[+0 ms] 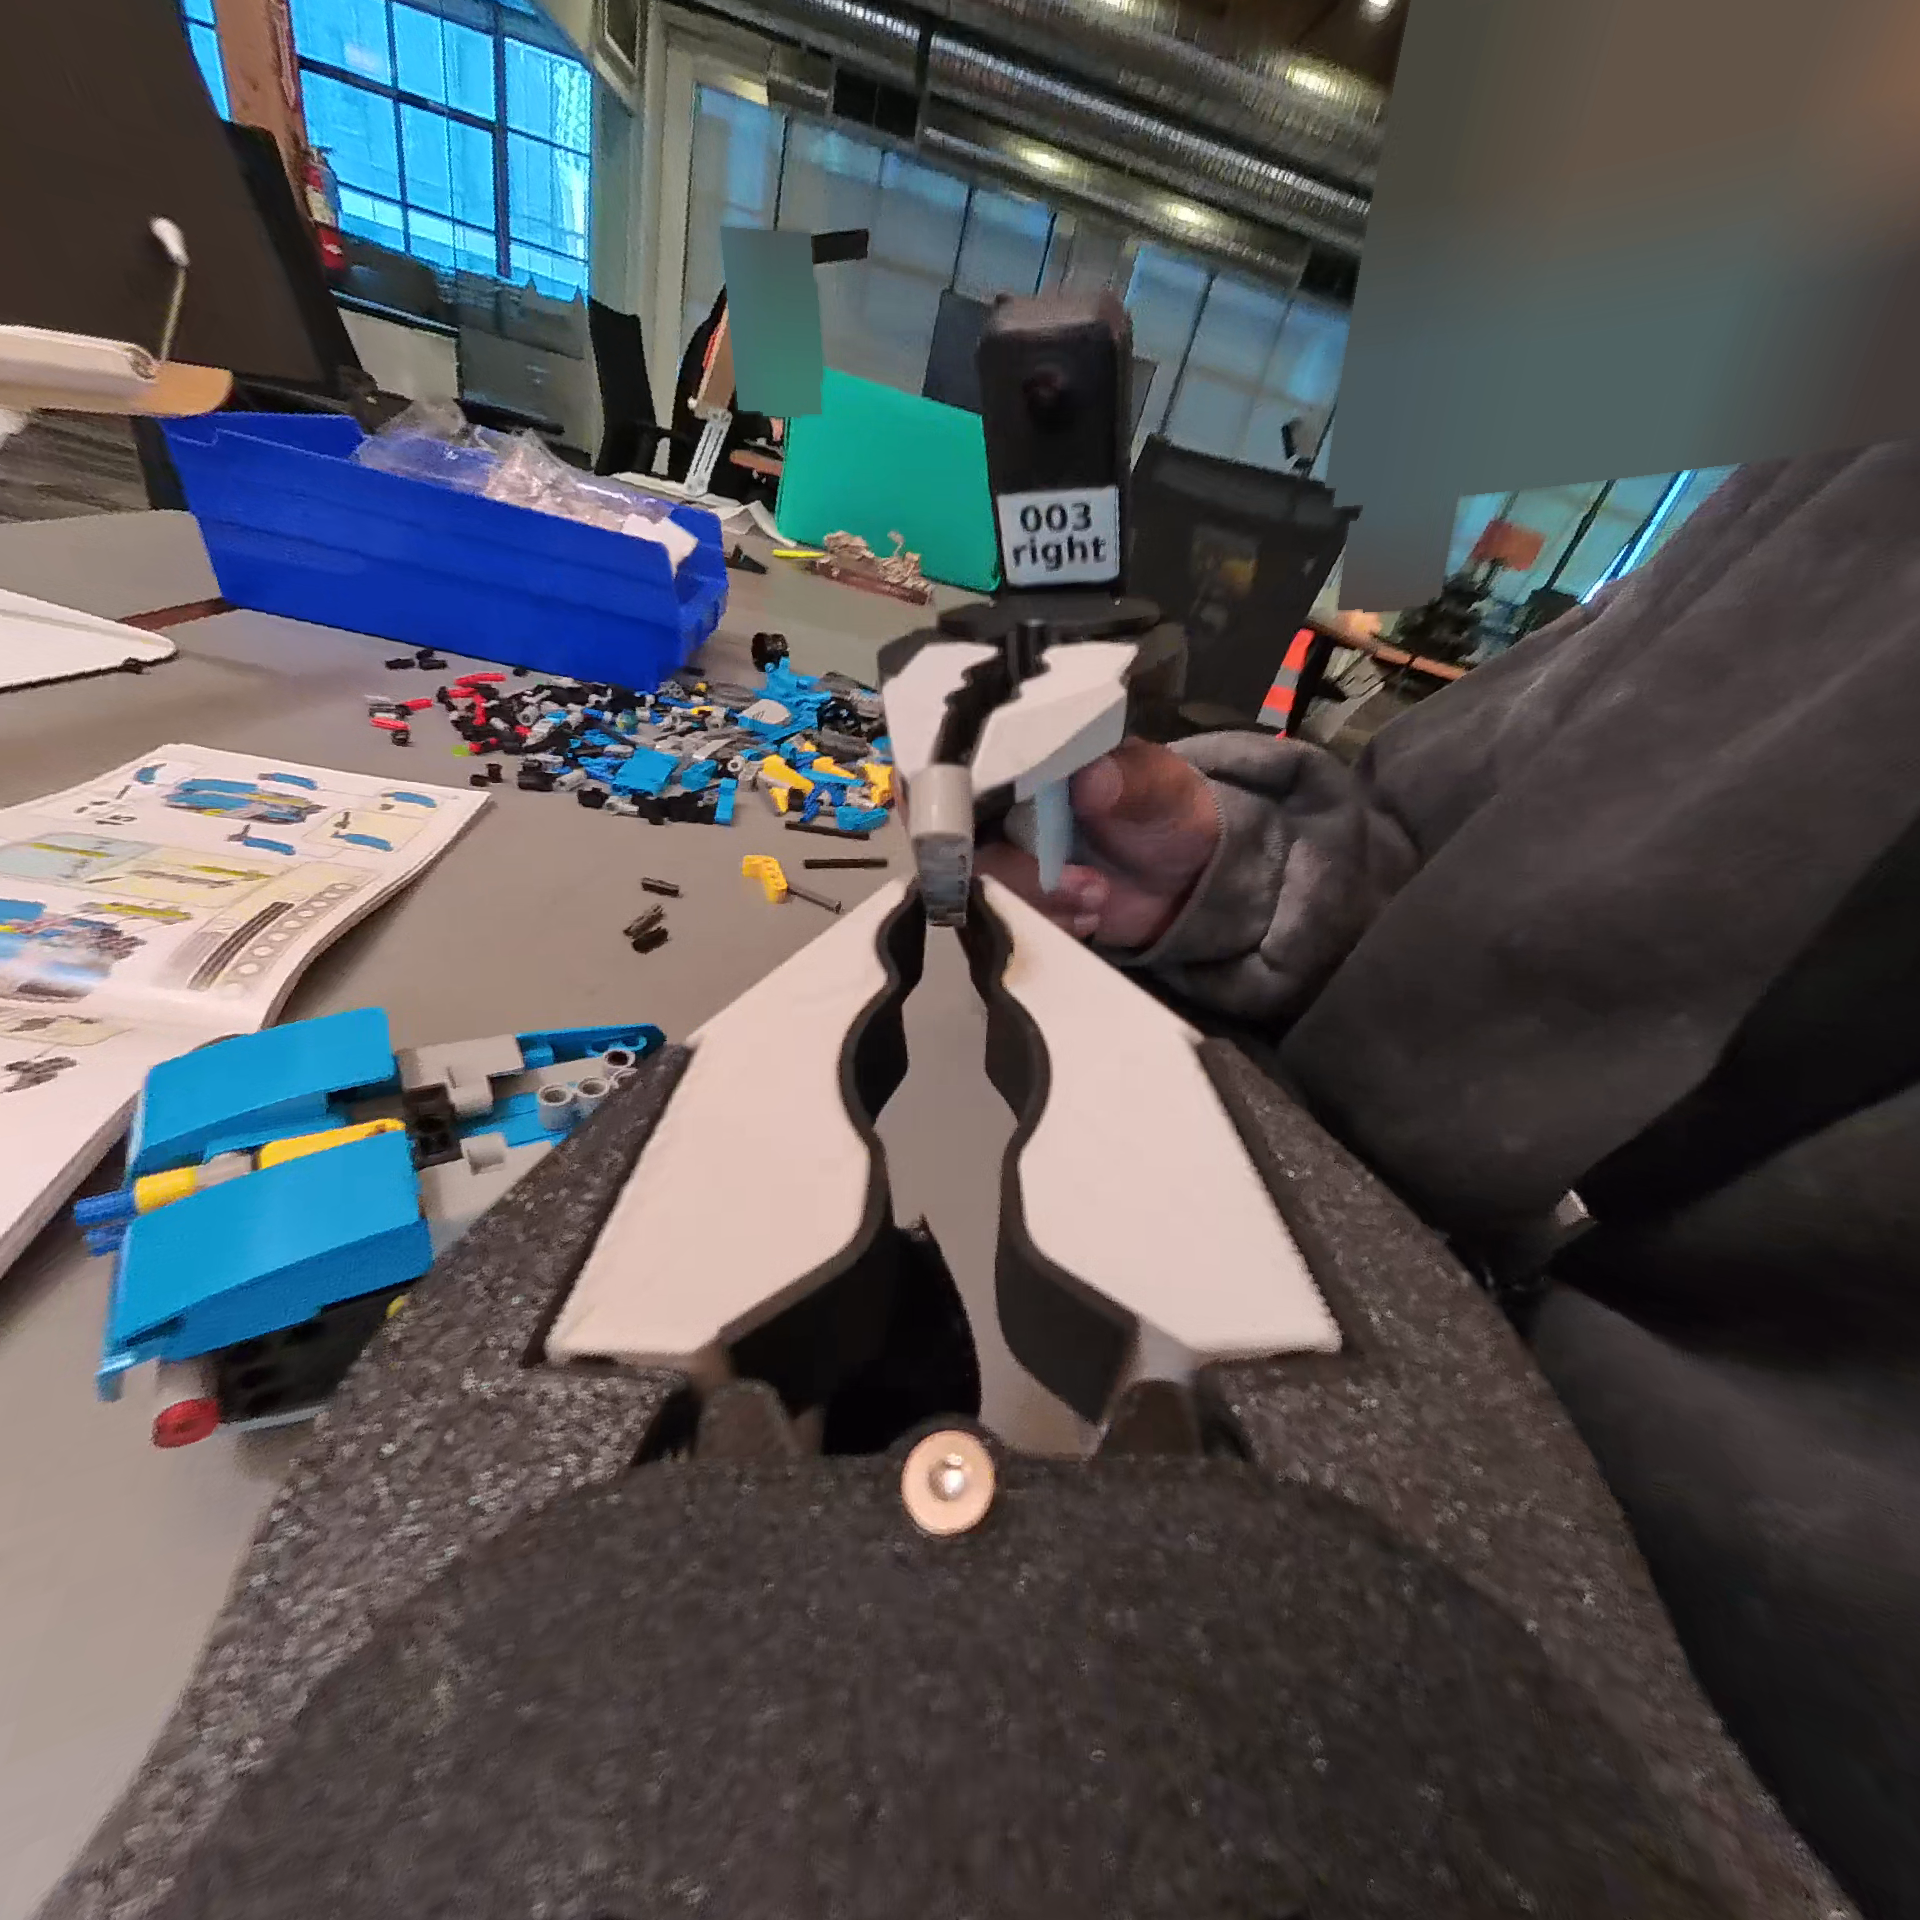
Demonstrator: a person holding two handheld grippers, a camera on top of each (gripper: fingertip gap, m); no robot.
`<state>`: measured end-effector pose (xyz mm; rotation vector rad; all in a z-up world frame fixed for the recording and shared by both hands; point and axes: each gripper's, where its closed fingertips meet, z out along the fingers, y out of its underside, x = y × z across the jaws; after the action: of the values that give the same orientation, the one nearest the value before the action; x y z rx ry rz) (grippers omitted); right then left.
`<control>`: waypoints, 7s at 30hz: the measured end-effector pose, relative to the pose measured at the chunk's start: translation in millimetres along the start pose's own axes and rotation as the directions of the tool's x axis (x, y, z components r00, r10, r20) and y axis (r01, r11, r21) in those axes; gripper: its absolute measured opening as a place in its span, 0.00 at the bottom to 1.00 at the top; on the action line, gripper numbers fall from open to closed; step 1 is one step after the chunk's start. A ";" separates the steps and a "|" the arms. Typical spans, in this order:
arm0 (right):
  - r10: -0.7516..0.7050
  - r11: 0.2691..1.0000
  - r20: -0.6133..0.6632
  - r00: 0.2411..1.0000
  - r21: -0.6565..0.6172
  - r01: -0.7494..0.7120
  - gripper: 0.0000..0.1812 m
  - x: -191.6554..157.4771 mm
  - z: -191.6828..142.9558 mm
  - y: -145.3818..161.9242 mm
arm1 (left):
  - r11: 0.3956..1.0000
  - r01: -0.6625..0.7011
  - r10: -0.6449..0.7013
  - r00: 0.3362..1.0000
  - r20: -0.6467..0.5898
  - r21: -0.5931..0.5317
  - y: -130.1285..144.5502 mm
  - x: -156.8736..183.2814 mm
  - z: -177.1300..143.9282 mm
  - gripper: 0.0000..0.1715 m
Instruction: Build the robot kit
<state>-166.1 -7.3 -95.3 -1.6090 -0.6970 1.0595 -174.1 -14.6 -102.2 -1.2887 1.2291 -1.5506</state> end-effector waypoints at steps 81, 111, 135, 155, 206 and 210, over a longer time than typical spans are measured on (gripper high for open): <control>0.000 0.998 0.216 0.976 -0.059 0.013 0.03 -34.4 7.9 16.3 | 0.919 0.378 -0.390 0.835 -0.388 -0.110 8.8 31.9 0.1 0.03; 0.002 1.000 0.251 0.968 -0.025 0.005 0.00 -39.5 5.6 13.4 | 0.906 0.404 -0.419 0.817 -0.395 -0.126 12.0 35.3 4.7 0.03; 0.016 1.000 0.242 0.970 -0.023 -0.010 0.02 -35.9 3.6 13.9 | 0.890 0.447 -0.441 0.794 -0.417 -0.091 5.9 34.1 2.7 0.03; 0.014 0.995 -0.602 0.798 -0.070 -0.071 0.14 164.6 -120.0 12.8 | 0.949 0.316 -0.313 0.935 0.168 0.014 5.0 -109.5 -60.1 0.04; 0.189 0.982 0.136 0.973 -0.042 -0.185 0.04 14.7 9.0 -5.4 | 0.949 0.316 -0.310 0.941 -0.137 0.022 -11.2 -21.7 -20.7 0.04; 0.213 0.968 0.129 0.968 0.109 -0.227 0.04 22.7 -2.0 -29.2 | 0.930 0.350 -0.336 0.933 -0.127 0.113 -22.2 -33.2 -27.2 0.15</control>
<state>-152.3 19.6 -73.9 -1.5519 -0.5255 1.3419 -193.4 27.8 -89.7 -1.4029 0.9760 -1.9380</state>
